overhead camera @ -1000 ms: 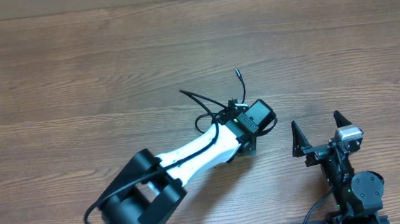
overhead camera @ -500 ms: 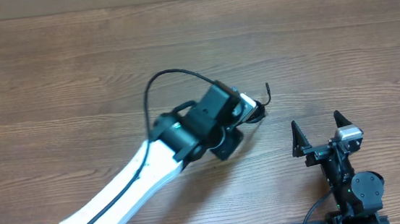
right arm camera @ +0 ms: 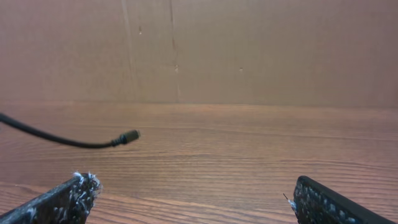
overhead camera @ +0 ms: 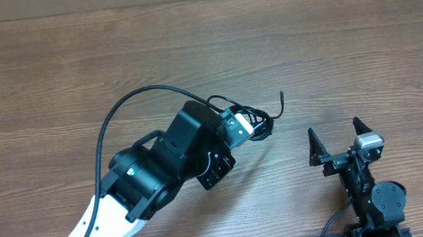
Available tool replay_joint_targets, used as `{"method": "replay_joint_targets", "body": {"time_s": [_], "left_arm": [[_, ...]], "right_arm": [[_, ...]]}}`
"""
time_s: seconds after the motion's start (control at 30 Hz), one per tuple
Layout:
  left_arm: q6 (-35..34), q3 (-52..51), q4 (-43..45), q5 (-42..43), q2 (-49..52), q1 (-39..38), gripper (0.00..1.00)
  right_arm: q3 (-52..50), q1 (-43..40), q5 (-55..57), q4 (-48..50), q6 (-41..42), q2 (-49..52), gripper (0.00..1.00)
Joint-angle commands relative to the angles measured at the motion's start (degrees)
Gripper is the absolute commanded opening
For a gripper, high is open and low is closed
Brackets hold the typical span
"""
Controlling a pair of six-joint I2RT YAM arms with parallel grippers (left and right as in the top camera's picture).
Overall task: Untangle cables
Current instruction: 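Lift the cable bundle with the left gripper toward the center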
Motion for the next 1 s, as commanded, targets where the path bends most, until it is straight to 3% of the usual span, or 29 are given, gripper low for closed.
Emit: {"method": "replay_joint_targets", "body": {"time_s": [0.0,0.13,0.27,0.5,0.7,0.97], "left_arm": [[-7.54,1.33,0.63,0.83,-2.12,1.86,0.04],[-11.10,1.33,0.94,5.97,-2.21,5.16,0.04],[-11.04,1.33,2.19,18.97,-2.21,11.76,0.04],[-7.43,1.33,2.08,31.19,-2.19,20.94,0.04],[-4.79,1.33,2.62,33.77,-2.19,21.97,0.04],[1.20,1.31,2.43,33.75,-2.03,21.94,0.04]], "right_arm": [[-0.61,0.04,1.84,1.22,-0.09,-0.68,1.00],[-0.57,0.04,1.55,1.27,3.72,-0.68,1.00],[0.52,0.04,-0.48,-0.15,15.58,-0.68,1.00],[9.84,0.02,-6.01,-13.44,21.31,-0.66,1.00],[20.11,0.04,-6.54,-30.80,21.24,0.33,1.00],[29.88,0.04,-15.13,-41.81,21.24,8.37,1.00]]}}
